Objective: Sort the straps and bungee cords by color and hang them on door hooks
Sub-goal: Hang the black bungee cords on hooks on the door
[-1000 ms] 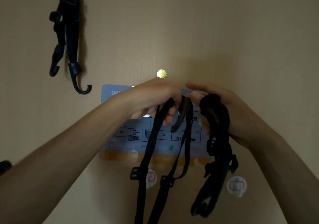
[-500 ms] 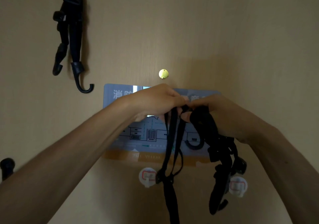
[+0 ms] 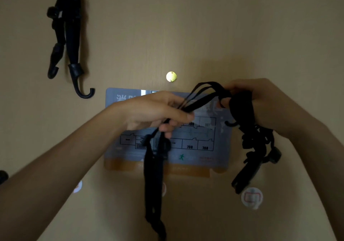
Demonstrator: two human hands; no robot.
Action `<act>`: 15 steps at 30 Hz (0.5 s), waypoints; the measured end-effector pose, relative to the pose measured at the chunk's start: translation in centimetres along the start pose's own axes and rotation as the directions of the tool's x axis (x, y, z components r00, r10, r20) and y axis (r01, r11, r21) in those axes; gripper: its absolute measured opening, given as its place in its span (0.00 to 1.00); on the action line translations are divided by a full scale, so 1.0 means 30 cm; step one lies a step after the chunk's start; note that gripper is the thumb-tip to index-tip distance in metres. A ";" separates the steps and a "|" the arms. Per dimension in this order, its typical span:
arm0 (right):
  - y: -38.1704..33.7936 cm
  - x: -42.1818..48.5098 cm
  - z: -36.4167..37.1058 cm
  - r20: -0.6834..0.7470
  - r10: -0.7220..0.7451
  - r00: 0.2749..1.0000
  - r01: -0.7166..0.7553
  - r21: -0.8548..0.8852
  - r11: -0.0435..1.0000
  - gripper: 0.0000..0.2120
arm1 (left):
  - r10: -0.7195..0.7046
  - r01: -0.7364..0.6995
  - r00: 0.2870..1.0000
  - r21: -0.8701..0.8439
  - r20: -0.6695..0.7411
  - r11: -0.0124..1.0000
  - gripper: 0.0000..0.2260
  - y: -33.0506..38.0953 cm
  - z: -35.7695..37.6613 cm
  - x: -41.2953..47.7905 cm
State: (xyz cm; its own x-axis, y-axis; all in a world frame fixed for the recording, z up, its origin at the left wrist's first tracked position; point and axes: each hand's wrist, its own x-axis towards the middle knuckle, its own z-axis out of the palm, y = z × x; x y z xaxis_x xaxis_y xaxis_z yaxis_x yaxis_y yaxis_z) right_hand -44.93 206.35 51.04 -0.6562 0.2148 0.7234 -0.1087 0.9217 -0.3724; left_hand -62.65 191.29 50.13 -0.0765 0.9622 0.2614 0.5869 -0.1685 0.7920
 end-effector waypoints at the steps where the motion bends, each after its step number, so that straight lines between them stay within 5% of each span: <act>1: 0.009 -0.003 -0.013 -0.002 0.004 1.000 -0.004 -0.022 1.000 0.07 | -0.020 0.017 0.999 0.052 0.048 0.999 0.04 -0.003 -0.016 -0.012; 8: 0.020 -0.004 -0.013 -0.030 0.030 0.999 -0.028 0.081 0.996 0.14 | -0.064 0.078 0.995 0.189 -0.079 0.979 0.10 0.027 -0.031 0.016; 13: -0.048 0.044 0.071 0.202 -0.070 0.977 0.076 -0.020 0.997 0.15 | -0.036 0.074 0.991 0.309 -0.127 0.948 0.08 0.133 0.025 0.084; 15: -0.042 0.064 0.079 0.192 -0.066 0.979 0.072 -0.024 0.997 0.13 | -0.060 0.099 0.987 0.273 -0.148 0.957 0.08 0.155 0.012 0.101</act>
State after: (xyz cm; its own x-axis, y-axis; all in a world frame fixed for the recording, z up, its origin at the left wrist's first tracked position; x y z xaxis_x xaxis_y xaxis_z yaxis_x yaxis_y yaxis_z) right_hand -47.81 204.84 51.52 -0.7789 0.0871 0.6211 -0.1379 0.9423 -0.3051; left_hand -59.88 193.49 54.40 -0.2298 0.9282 0.2925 0.7744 -0.0077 0.6327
